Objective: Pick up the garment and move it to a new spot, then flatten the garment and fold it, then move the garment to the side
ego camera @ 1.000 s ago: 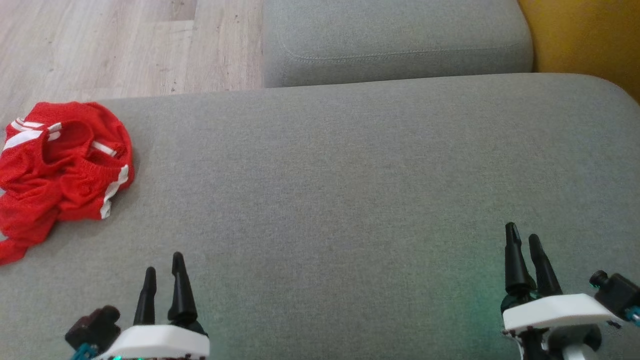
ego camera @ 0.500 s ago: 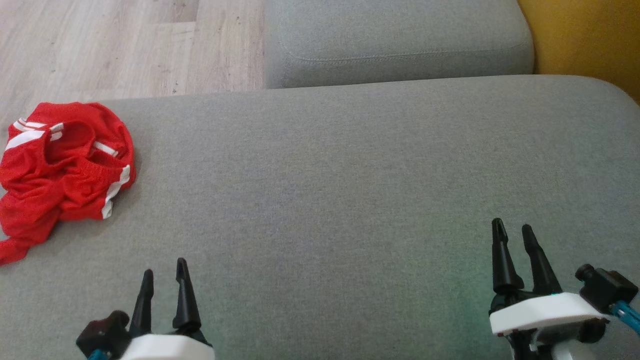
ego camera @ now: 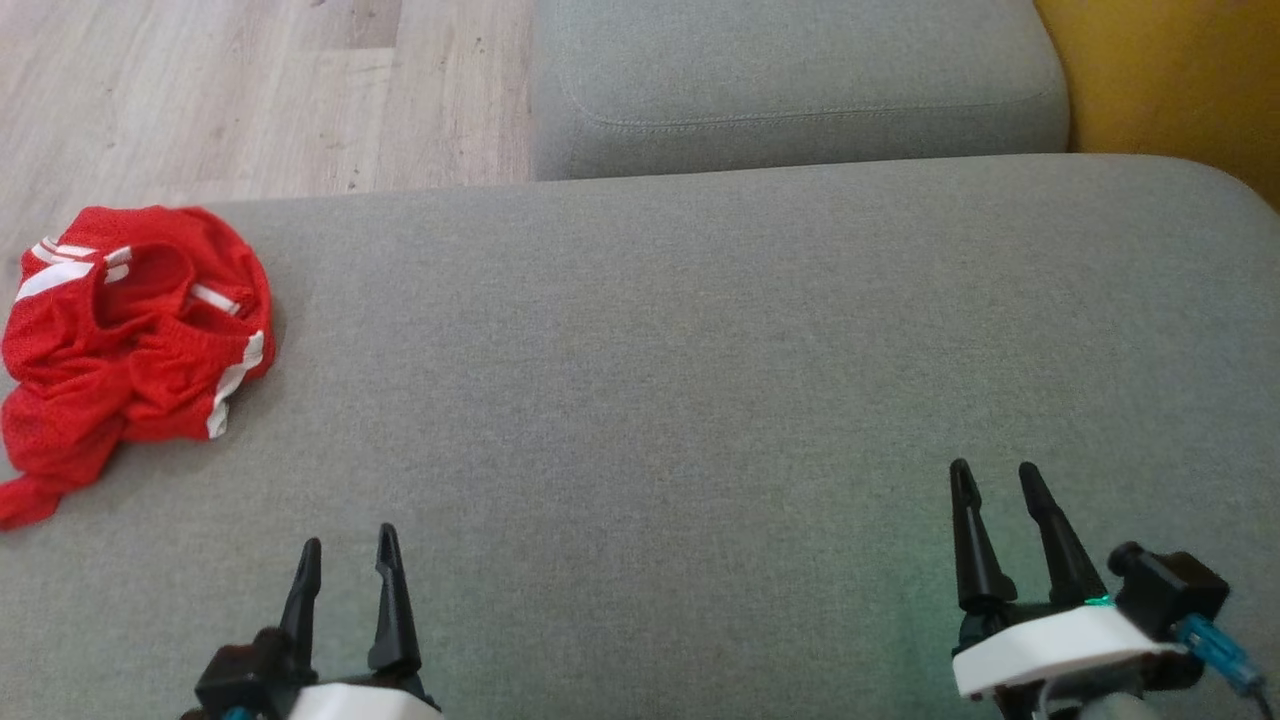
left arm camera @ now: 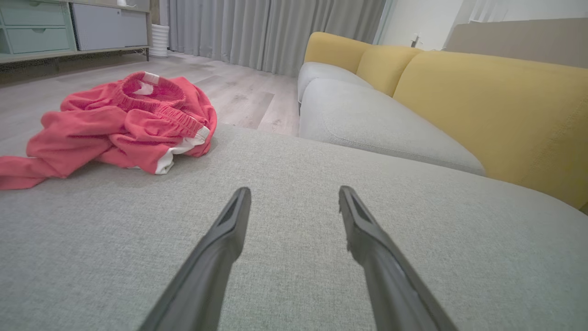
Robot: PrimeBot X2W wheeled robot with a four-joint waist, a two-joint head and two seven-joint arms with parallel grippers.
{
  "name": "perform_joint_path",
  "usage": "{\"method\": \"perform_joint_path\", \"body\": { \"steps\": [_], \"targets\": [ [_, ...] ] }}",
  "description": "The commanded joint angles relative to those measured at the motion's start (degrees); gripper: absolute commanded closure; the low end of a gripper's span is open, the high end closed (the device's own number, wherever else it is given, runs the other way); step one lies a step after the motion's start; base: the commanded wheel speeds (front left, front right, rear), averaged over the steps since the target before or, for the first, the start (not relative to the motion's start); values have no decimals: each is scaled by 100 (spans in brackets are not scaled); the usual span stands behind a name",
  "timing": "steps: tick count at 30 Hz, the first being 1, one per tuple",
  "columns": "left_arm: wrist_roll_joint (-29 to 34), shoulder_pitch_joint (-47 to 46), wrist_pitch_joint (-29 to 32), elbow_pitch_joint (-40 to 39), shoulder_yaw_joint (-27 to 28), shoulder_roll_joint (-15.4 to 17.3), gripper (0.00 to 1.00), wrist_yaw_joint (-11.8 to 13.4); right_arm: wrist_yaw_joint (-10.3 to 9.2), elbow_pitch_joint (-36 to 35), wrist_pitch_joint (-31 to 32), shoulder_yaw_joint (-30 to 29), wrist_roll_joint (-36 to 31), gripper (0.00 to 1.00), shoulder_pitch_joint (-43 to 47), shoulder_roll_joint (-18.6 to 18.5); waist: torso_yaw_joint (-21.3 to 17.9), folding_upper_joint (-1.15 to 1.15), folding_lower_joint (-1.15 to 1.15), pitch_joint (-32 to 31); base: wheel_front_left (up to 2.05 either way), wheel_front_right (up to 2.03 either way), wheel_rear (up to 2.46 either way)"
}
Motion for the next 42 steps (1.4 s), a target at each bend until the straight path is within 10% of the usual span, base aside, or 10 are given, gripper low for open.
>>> {"method": "perform_joint_path", "body": {
  "steps": [1,23,42],
  "targets": [
    [207,-162,-107,-174,78,55,0,68,37,-169,-109,143,-213,0,-163,-51,0,0,0,-5,0,0,0],
    [1266,-5,-380,-68,-95,41,0,267,45,-127,-481,382,-1668,0,-138,-62,9,0,0,-72,0,0,0],
    [1106,64,-326,-37,-127,102,0,291,45,-42,-482,429,-1645,0,-104,-62,16,0,0,-95,0,0,0]
  ]
}}
